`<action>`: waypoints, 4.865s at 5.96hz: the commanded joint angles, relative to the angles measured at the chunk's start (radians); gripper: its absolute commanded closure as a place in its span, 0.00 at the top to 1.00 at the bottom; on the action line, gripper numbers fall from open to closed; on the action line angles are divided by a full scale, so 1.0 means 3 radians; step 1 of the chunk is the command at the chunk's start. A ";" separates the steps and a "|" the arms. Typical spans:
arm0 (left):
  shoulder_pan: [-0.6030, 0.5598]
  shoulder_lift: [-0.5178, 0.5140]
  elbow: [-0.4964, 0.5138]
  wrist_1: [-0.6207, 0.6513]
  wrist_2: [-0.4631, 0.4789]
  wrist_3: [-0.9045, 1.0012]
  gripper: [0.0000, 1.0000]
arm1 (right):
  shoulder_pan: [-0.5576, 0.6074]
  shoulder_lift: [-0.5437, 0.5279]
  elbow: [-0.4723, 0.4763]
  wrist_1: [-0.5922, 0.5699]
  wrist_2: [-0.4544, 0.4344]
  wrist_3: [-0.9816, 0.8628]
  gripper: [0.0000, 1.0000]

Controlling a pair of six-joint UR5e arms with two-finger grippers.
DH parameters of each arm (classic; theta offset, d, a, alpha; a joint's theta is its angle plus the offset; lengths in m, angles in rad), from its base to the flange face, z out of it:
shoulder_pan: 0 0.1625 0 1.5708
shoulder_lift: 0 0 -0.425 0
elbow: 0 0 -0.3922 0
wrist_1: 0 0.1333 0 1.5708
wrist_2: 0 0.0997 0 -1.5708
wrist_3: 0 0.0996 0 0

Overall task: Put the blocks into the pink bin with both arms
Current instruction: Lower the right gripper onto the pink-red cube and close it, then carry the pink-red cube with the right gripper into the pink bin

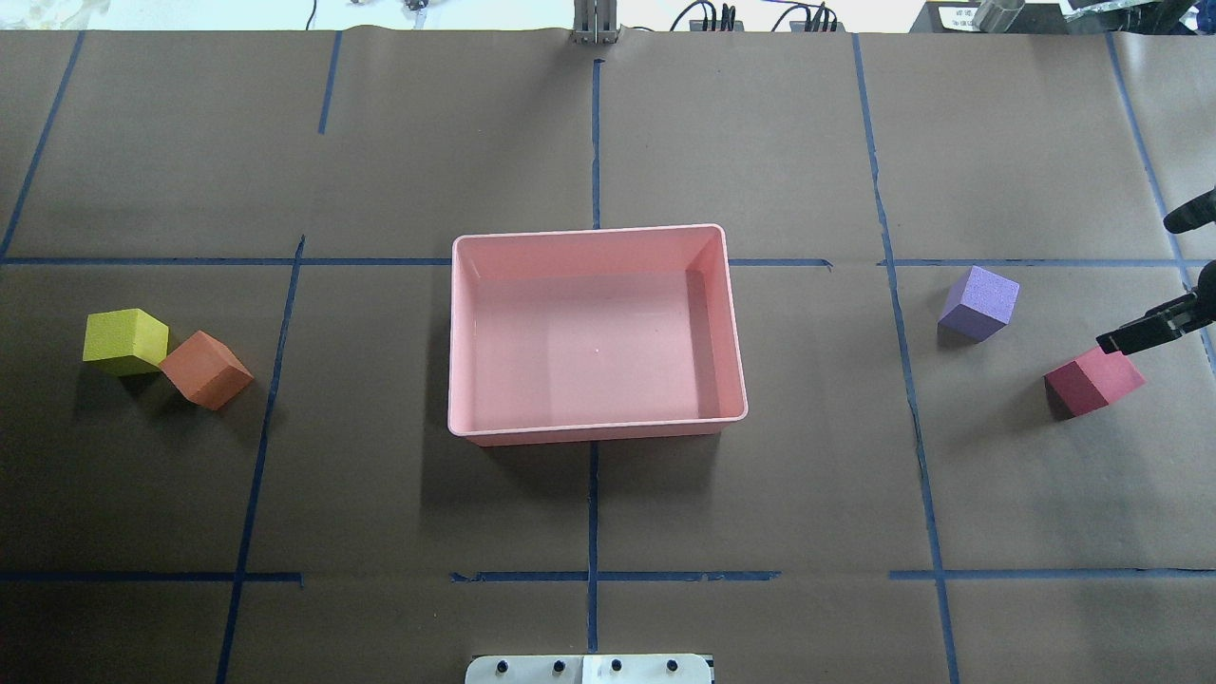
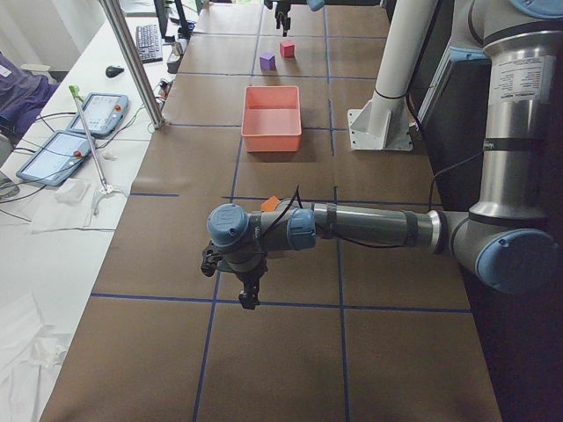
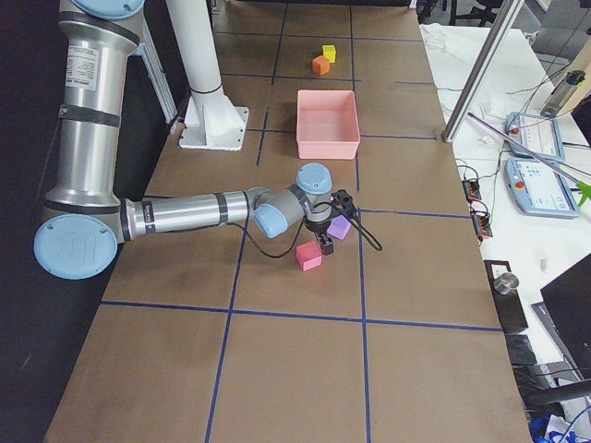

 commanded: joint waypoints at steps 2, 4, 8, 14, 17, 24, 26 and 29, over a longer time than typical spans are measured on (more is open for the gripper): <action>0.0000 0.0000 -0.0008 0.0000 0.0000 0.0000 1.00 | -0.0130 0.0011 -0.0102 0.0037 -0.0020 0.0025 1.00; 0.0000 0.0000 -0.0013 0.0000 0.0000 0.0000 1.00 | -0.0359 0.0026 -0.0296 0.0037 -0.0172 0.0020 1.00; 0.0000 0.0000 -0.0013 0.0000 -0.0005 0.0000 1.00 | -0.0432 0.0190 -0.0460 -0.0009 -0.0163 -0.0016 0.25; 0.0000 0.0000 -0.0028 0.0000 -0.0005 0.0000 1.00 | -0.0227 0.0612 0.0782 -0.1698 -0.0066 0.0344 0.25; 0.0000 0.0000 -0.0028 0.0000 -0.0005 0.0000 1.00 | -0.1037 0.1708 0.0742 -0.2351 -0.0365 0.1617 0.26; 0.0000 -0.0015 -0.0039 0.0000 -0.0005 0.0000 1.00 | -0.1787 0.2829 0.0010 -0.2458 -0.0940 0.2710 0.74; 0.0000 -0.0020 -0.0038 0.0000 -0.0005 0.0000 1.00 | -0.1777 0.2823 0.0010 -0.2463 -0.0955 0.2709 0.99; 0.0026 -0.0193 -0.0038 -0.0177 0.0015 0.0005 1.00 | -0.1471 0.2803 0.0046 -0.2478 -0.0773 0.2506 0.99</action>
